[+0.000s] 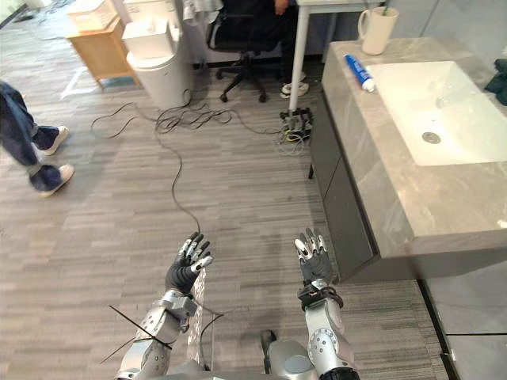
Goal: Organize washtable
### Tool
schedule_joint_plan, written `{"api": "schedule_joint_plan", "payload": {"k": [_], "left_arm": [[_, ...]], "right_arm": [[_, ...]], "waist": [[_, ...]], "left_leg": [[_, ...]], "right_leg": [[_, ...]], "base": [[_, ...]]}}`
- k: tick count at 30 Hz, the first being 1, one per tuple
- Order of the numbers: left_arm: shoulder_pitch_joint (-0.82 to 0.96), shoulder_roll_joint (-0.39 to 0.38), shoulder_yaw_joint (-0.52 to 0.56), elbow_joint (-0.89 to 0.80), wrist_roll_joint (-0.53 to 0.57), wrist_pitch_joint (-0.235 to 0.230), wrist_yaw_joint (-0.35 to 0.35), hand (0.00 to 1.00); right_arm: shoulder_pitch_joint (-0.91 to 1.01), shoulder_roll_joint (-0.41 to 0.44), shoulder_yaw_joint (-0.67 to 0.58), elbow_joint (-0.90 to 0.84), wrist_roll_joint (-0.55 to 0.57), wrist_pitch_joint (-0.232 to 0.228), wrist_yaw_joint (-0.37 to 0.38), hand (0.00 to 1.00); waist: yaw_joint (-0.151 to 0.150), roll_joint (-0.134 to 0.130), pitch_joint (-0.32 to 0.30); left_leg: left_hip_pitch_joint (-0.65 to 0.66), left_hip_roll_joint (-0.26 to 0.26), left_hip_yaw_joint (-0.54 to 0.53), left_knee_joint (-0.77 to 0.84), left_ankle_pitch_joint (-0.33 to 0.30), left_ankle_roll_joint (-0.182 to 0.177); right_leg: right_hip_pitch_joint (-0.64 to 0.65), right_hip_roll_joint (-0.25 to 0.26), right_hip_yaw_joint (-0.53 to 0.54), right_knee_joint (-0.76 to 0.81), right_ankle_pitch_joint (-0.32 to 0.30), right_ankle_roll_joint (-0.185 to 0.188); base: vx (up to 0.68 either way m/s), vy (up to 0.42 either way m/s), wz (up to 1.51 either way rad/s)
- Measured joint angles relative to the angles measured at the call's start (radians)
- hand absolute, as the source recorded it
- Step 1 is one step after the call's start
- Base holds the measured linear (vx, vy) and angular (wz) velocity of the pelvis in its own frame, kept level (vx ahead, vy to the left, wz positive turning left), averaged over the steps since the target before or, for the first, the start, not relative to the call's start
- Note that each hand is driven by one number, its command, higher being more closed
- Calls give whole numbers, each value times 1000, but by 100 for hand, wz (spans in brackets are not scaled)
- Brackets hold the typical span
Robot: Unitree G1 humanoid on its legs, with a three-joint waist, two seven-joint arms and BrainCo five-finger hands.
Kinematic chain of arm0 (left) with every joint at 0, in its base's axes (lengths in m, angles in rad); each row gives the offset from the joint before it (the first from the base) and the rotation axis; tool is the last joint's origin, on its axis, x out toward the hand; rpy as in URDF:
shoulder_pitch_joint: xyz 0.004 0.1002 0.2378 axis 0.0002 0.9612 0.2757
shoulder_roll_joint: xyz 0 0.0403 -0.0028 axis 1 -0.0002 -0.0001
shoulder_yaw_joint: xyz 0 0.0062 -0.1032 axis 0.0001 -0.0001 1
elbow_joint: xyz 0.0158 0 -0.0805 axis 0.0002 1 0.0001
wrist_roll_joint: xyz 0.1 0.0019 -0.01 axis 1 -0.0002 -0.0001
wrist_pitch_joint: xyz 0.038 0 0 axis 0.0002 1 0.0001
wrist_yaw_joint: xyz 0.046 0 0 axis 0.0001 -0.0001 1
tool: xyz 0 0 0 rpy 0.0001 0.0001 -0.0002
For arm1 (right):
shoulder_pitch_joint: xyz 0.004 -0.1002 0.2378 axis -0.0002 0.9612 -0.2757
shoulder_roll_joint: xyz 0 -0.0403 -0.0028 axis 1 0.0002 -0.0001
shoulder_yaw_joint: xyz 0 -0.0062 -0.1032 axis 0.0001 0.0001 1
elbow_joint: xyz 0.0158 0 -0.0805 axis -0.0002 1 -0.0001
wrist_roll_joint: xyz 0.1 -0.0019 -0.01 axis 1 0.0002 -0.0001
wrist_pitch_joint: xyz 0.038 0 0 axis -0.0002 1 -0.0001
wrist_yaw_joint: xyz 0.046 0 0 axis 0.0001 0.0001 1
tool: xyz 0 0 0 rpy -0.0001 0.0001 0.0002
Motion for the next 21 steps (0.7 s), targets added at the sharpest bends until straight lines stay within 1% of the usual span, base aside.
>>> {"api": "schedule_joint_plan", "payload": {"k": [1,2,3,4,5,6,7,8,9,10,11,12,13,14,15,16,17,18,19,20,21], "left_arm": [[14,-3,1,-4,2,6,0,0],[37,-12,5,-37,7,14,0,0],[44,-15,6,-58,9,15,-1,0],[48,-22,6,-90,11,17,-1,0],[46,-26,6,-102,17,17,-2,0],[52,-29,7,-125,20,16,-2,0],[50,-10,26,-126,24,16,-1,0],[58,-4,37,-130,25,16,-1,0],[68,5,36,-141,25,15,-5,0],[68,17,19,-140,25,17,-16,0],[60,27,0,-140,25,17,-21,0],[35,49,-41,-140,28,18,-24,0],[25,69,-68,-140,31,19,-26,0],[26,78,-78,-140,31,19,-27,0],[31,87,-81,-140,32,19,-27,0],[42,90,-83,-140,35,19,-28,0],[47,90,-86,-140,38,18,-28,0],[44,91,-89,-140,39,17,-28,0],[33,95,-99,-138,41,16,-27,0],[26,98,-113,-136,44,17,-25,0],[23,100,-139,-135,48,20,-25,0]], "right_arm": [[13,-7,-4,0,0,0,0,0],[34,-17,-10,2,0,0,0,0],[41,-20,-10,4,0,1,0,0],[55,-23,-21,10,0,2,1,0],[66,-25,-29,12,0,2,1,0],[82,-31,-35,26,-1,2,2,0],[81,-4,-30,74,-2,15,2,0],[85,6,-21,81,-3,24,4,0],[99,23,-18,78,-11,22,14,0],[112,35,-19,78,-16,22,21,0],[116,37,-19,78,-17,22,21,0],[118,42,-19,78,-17,23,21,0],[125,56,-18,78,-17,24,22,0],[126,64,-16,78,-17,24,22,0],[130,71,0,78,-20,25,25,0],[137,70,12,78,-27,25,30,0],[146,68,21,77,-39,25,40,0],[146,68,21,77,-41,25,42,0],[152,67,18,78,-47,26,42,0],[156,62,16,78,-48,28,41,0],[156,47,15,77,-48,38,41,0]], "waist": [[0,0,-2],[1,6,-10],[3,8,-11],[10,21,-18],[18,34,-26],[27,37,-42],[32,-23,-63],[32,-36,-74],[27,-55,-96],[21,-60,-101],[20,-65,-105],[16,-71,-109],[14,-64,-104],[12,-63,-104],[19,-56,-100],[20,-47,-96],[20,-31,-97],[20,-27,-98],[16,-27,-98],[5,-27,-97],[-11,-22,-87]], "left_leg": [[-26,-21,-54,-133,15,-25],[-43,-39,-151,-376,59,-95],[-49,-38,-186,-461,76,-120],[-62,-20,-241,-591,92,-148],[-64,-8,-269,-644,97,-158],[-58,2,-296,-652,180,-236],[-64,-32,-267,-549,231,-240],[-73,-45,-262,-489,231,-229],[-100,-67,-255,-344,225,-179],[-111,-68,-201,-228,153,-153],[-105,-68,-175,-203,127,-133],[-79,-70,-124,-197,98,-98],[-17,-78,-78,-240,86,-77],[26,-78,-48,-272,83,-73],[123,-77,6,-344,79,-64],[199,-79,44,-397,77,-61],[276,-81,83,-466,76,-61],[305,-87,97,-501,76,-60],[347,-106,119,-564,73,-56],[364,-115,133,-591,73,-56],[394,-120,152,-618,71,-58]], "right_leg": [[21,-20,30,12,-28,6],[45,-48,74,20,-65,28],[56,-60,87,24,-79,34],[65,-67,119,46,-102,41],[65,-69,135,63,-113,49],[64,-80,169,103,-145,73],[44,-132,212,143,-147,92],[33,-151,221,156,-129,105],[25,-178,223,177,-82,131],[8,-207,222,219,-33,165],[-11,-216,222,252,-3,193],[-70,-221,221,342,94,274],[-130,-215,214,432,203,332],[-156,-207,200,482,205,351],[-212,-195,124,599,183,345],[-250,-199,15,666,151,312],[-298,-196,-122,721,107,245],[-325,-193,-177,736,75,223],[-382,-173,-249,739,12,217],[-417,-151,-292,708,-25,216],[-444,-117,-362,626,-56,198]], "base": [[695,432,-123],[698,468,-121],[753,563,-145],[554,459,-116],[711,629,-155],[641,608,-164],[598,589,-171],[555,575,-169],[556,593,-150],[556,579,-132],[516,509,-100],[455,467,-85],[415,447,-86],[319,385,-101],[230,299,-101],[241,299,-117],[184,215,-84],[201,165,-76],[213,85,-49],[276,37,-45],[248,-8,-31]]}}
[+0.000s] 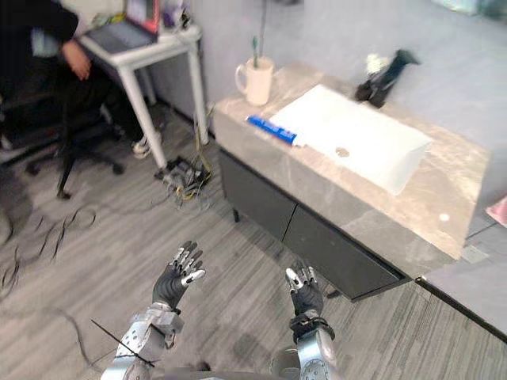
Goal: Organize washtable
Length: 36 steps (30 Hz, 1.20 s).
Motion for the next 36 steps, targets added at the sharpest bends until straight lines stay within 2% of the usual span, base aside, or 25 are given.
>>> {"api": "schedule_joint_plan", "payload": {"k": [1,2,3,4,5,6,8,10,11,13,15,17,18,19,20,21,23,24,27,29,32,33,35,36], "left_arm": [[-4,-1,-15,3,0,1,0,0],[-5,-3,-32,4,4,2,-1,0],[-2,-6,-42,5,20,3,-8,0],[-6,-20,-44,26,26,3,-16,0],[-4,-70,-44,46,29,10,-18,0],[-6,-76,-43,45,29,10,-24,0],[-29,-96,-29,49,26,9,-28,0],[-30,-110,-19,50,17,9,-26,0],[-31,-112,-18,49,16,7,-26,0],[-32,-118,-12,46,11,0,-26,0],[-23,-117,-2,38,11,-1,-26,0],[-20,-118,2,35,11,-1,-26,0],[-15,-120,1,27,11,-1,-26,0],[-9,-128,1,16,11,-3,-28,0],[-9,-136,0,15,11,-3,-29,0],[-6,-138,0,15,11,-4,-29,0],[-9,-126,-3,5,9,-8,-29,0],[-9,-114,-1,4,7,-16,-23,0],[-6,-112,-5,-2,-11,-26,-19,0],[-15,-113,-27,-2,-13,-26,-20,0],[-30,-114,-59,1,-12,-31,-18,0],[-40,-115,-65,1,-11,-34,-10,0],[-52,-118,-67,2,-11,-36,8,0],[-68,-120,-60,2,-13,-41,29,0]], "right_arm": [[0,-7,-3,0,0,2,0,0],[5,-18,-2,-1,1,2,0,0],[19,-14,-2,-5,3,-2,2,0],[28,-18,-2,0,3,-1,2,0],[22,-39,-3,4,12,1,1,0],[21,-38,-3,-1,23,0,1,0],[-5,-39,-2,0,41,1,-2,0],[-19,-46,-3,-4,46,-1,-2,0],[-26,-46,-3,-7,47,-3,-2,0],[-34,-64,-2,-35,46,1,-15,0],[-21,-68,1,-45,45,-2,-10,0],[-4,-71,1,-57,48,-3,-9,0],[18,-78,1,-77,51,-3,-6,0],[34,-91,1,-94,55,-10,0,0],[42,-103,1,-106,61,-14,0,0],[49,-115,2,-112,75,-19,6,0],[57,-109,0,-118,104,-34,9,0],[60,-109,0,-119,113,-40,19,0],[61,-111,-3,-120,126,-41,28,0],[54,-102,-3,-120,127,-40,49,0],[13,-60,-5,-120,127,-41,71,0],[-10,-34,-10,-120,128,-41,68,0],[-18,-1,-8,-120,131,-51,66,0],[-15,15,9,-119,148,-65,59,0]], "waist": [[-4,4,8],[-12,0,5],[-20,-32,-9],[-18,-32,-13],[-8,13,-17],[-5,19,-20],[12,22,11],[13,13,21],[14,9,22],[42,5,23],[48,6,22],[46,4,22],[40,11,18],[35,27,15],[36,38,13],[32,29,4],[32,0,-10],[31,-6,-14],[31,8,-20],[32,19,-22],[33,21,-21],[35,21,-20],[36,20,-18],[36,18,-15]], "left_leg": [[23,-1,13,-15,-3,-5],[57,-13,48,-33,-8,-17],[90,-57,59,-50,-27,-42],[114,-60,65,-49,-43,-52],[117,-25,82,-4,-55,-70],[80,-11,73,97,-61,-79],[-84,48,-64,448,-74,-104],[-117,69,-113,518,-76,-100],[-118,77,-113,511,-77,-98],[-123,100,-120,430,-82,-88],[-144,113,-149,345,-80,-86],[-159,122,-195,249,-68,-95],[-167,137,-209,186,-14,-98],[-184,150,-226,124,89,-83],[-193,151,-237,92,187,-72],[-182,128,-281,92,179,-109],[-188,71,-315,82,179,-108],[-186,39,-332,70,179,-108],[-146,12,-348,2,177,-111],[-103,13,-319,-66,162,-131],[-37,3,-235,-181,159,-134],[-30,-3,-194,-200,163,-129],[-34,-15,-152,-196,166,-122],[-64,-25,-124,-155,149,-72]], "right_leg": [[-2,14,-46,-62,-4,-13],[17,26,-148,-231,24,-40],[52,18,-241,-397,158,-159],[69,24,-255,-406,114,-210],[90,65,-224,-433,102,-181],[92,75,-202,-449,90,-169],[155,99,-158,-520,106,-187],[231,104,-123,-569,107,-189],[253,103,-105,-582,107,-190],[315,94,-30,-618,107,-190],[326,78,6,-623,107,-188],[345,57,29,-621,88,-152],[355,46,32,-613,64,-111],[353,42,37,-590,42,-75],[347,41,44,-572,28,-51],[336,15,63,-543,7,-20],[307,-41,72,-517,2,-3],[307,-69,78,-517,5,10],[318,-99,78,-523,27,48],[317,-100,84,-523,33,54],[281,-97,156,-528,57,76],[261,-95,194,-545,93,85],[234,-99,176,-558,150,67],[199,-108,122,-545,192,47]], "base": [[285,-2,-38],[310,8,-37],[333,-2,-42],[364,4,-64],[390,-13,-73],[448,-39,-87],[427,-58,-71],[374,9,-50],[393,36,-65],[358,72,-94],[353,146,-84],[276,173,-65],[203,230,-43],[185,262,-39],[163,325,-33],[124,279,-18],[111,312,1],[73,275,12],[45,231,10],[-5,179,-14],[-70,141,-65],[-118,152,-95],[-160,172,-80],[-201,142,-69]]}}
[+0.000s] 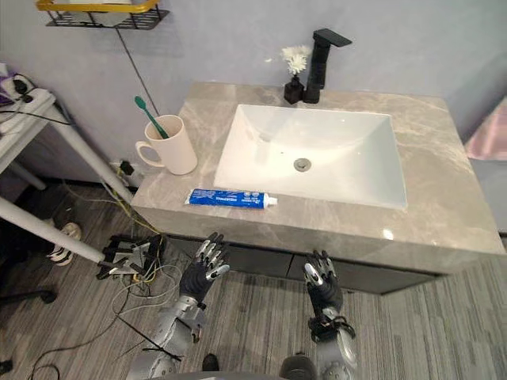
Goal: Organize washtable
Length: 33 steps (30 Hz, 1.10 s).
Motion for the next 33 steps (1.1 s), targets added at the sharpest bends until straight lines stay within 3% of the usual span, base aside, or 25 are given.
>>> {"api": "schedule_joint_plan", "payload": {"k": [1,3,4,6,7,8,17,18,21,25,29,33], "left_arm": [[-14,-22,11,0,0,-3,12,0],[-33,-32,37,7,0,-3,21,0],[-23,-34,61,5,1,-5,25,0],[-9,-28,88,-3,3,-7,40,0],[-8,-29,94,-2,2,-6,42,0],[9,-39,101,-8,2,-4,43,0],[61,-24,81,-41,4,1,20,0],[83,23,84,3,4,3,20,0],[83,23,85,3,4,3,20,0],[77,20,124,11,5,3,20,0],[61,24,244,40,12,4,44,0],[39,24,291,66,13,11,56,0]], "right_arm": [[1,-2,5,1,9,-8,-13,0],[27,-20,42,11,-1,-8,-28,0],[36,-31,72,13,-25,-4,-36,0],[28,-41,109,19,-50,0,-37,0],[20,-45,115,28,-62,4,-37,0],[1,-55,110,63,-91,18,-44,0],[12,-67,58,78,-183,29,-62,0],[-35,-28,56,130,-200,46,-81,0],[-34,-29,55,130,-200,46,-81,0],[-35,-16,-55,171,-214,47,-83,0],[-32,-21,-309,236,-236,46,-129,0],[-36,-33,-465,248,-259,46,-154,0]], "waist": [[2,8,13],[5,11,37],[24,4,33],[50,-27,14],[50,-31,11],[53,-16,20],[53,-17,8],[55,-23,-31],[55,-23,-31],[56,-23,-31],[57,-20,-29],[56,-11,-29]], "left_leg": [[-20,13,35,28,-28,49],[-5,8,45,37,-38,63],[5,1,64,24,-36,65],[-20,-21,93,23,-34,54],[-32,-24,95,24,-29,51],[-37,-19,98,6,3,44],[39,-28,67,-88,58,35],[43,-35,-22,-98,90,38],[43,-35,-22,-98,90,38],[43,-36,-26,-98,90,38],[53,-37,-28,-98,90,38],[62,-36,-19,-98,90,38]], "right_leg": [[11,5,-33,-13,4,2],[17,22,-114,173,-105,-33],[67,26,-188,127,-117,-56],[128,24,-197,-69,-115,-63],[137,24,-193,-117,-104,-45],[135,31,-186,-157,-62,-32],[194,55,-213,-173,-60,-33],[258,58,-260,-242,-39,-39],[258,58,-260,-242,-39,-39],[260,58,-263,-243,-39,-39],[272,58,-263,-245,-39,-40],[275,59,-254,-246,-35,-41]], "base": [[-193,88,-60],[-118,32,-36],[-79,34,-58],[-73,14,-53],[-65,-6,-22],[-56,-8,-11],[19,-14,7],[4,0,5],[0,0,0],[0,0,1],[0,0,1],[-2,1,-7]]}}
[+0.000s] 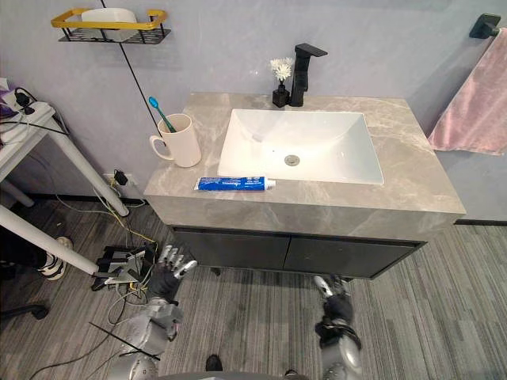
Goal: Organize washtable
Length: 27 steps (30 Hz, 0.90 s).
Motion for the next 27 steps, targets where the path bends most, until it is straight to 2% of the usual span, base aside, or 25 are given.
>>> {"api": "schedule_joint_plan", "payload": {"k": [5,10,13,14,16,17,18,21,23,25,27], "left_arm": [[-7,0,26,16,3,13,8,0],[-9,-4,25,14,22,13,5,0],[-8,-9,18,14,29,14,1,0],[-8,-16,12,14,29,14,-6,0],[-7,-22,-6,16,29,14,-19,0],[-6,-21,-17,19,29,13,-21,0],[-7,-22,-38,36,29,14,-35,0],[-1,-29,-96,64,28,19,-52,0],[14,-33,-118,71,26,24,-64,0],[21,-36,-148,82,19,29,-82,0],[23,-41,-173,96,16,32,-87,0]], "right_arm": [[-3,-27,-79,-1,-21,0,-36,0],[-72,-60,-271,-75,-54,-2,-78,0],[-121,-197,-414,-129,-63,-24,-120,0],[-164,-316,-472,-134,-77,-52,-148,0],[-205,-408,-500,-134,-90,-71,-167,0],[-225,-446,-502,-134,-97,-78,-174,0],[-270,-529,-496,-134,-114,-92,-186,0],[-332,-662,-447,-132,-117,-95,-185,0],[-387,-751,-339,-131,-118,-96,-178,0],[-445,-847,-187,-132,-138,-94,-134,0],[-481,-885,-86,-138,-155,-88,-93,0]], "waist": [[-3,8,0],[-3,9,0],[-8,6,2],[-15,4,3],[-27,3,2],[-32,4,0],[-36,6,-1],[-47,7,-2],[-57,7,-3],[-53,5,-5],[-42,3,-6]], "left_leg": [[7,1,14,0,-1,0],[4,1,38,0,-1,0],[4,-1,38,0,-1,1],[2,0,36,0,-1,1],[-4,1,28,-1,0,1],[-10,2,25,-1,0,1],[-13,3,22,-1,0,1],[-14,8,-2,-1,0,1],[-17,14,-2,-1,0,1],[-28,16,-36,-1,0,1],[-29,19,-60,-1,3,-3]], "right_leg": [[-2,1,26,-9,14,0],[-20,0,59,-7,27,5],[-23,-2,63,-2,28,7],[-23,-1,66,4,28,7],[-32,1,67,10,28,7],[-39,2,68,14,28,7],[-52,4,78,26,28,7],[-57,7,84,34,28,8],[-69,13,102,45,28,8],[-87,23,110,54,32,3],[-91,31,115,58,34,-1]], "base": [[-29,8,-14],[-29,19,-16],[-4,7,-2],[0,0,0],[0,0,0],[-20,-1,-9],[-18,0,-12],[-19,-11,-7],[-34,-16,-10],[-40,-20,-12],[-38,-29,-8]]}}
